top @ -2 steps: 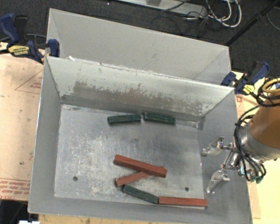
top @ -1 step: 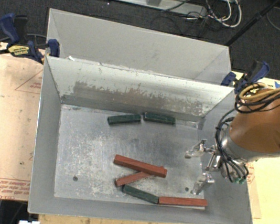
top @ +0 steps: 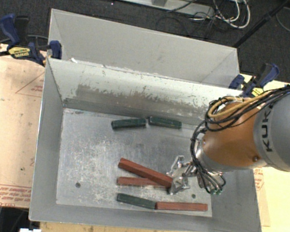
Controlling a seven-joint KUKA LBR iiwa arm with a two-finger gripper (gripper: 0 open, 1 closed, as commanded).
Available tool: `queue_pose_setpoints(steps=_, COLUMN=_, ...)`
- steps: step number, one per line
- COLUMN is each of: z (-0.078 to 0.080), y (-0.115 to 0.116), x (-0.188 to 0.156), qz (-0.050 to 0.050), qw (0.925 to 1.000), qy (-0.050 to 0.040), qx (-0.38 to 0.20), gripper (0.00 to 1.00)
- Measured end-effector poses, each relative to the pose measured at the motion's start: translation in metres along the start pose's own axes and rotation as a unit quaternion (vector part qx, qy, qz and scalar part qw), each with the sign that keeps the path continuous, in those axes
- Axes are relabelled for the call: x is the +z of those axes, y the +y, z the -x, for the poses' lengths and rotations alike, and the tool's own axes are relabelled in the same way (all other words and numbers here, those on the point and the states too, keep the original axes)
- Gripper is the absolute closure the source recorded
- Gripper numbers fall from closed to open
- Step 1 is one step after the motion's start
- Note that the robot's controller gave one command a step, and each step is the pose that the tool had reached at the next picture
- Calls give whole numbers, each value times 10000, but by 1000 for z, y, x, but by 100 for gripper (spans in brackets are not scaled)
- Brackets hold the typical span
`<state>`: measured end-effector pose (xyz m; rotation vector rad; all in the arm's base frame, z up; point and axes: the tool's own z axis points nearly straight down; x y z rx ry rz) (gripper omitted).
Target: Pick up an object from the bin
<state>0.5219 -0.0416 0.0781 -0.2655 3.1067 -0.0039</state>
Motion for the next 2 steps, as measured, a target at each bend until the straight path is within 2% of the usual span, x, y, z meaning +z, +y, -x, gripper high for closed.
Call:
queue_pose_setpoints(steps=1, z=0, y=0, x=0, qz=0, qw=10000, qy=0, qx=0, gripper=100)
queue_pose_setpoints(steps=2, z=19, y=18, x=-191, qz=29, qw=9998, qy=119, qx=-172, gripper=100)
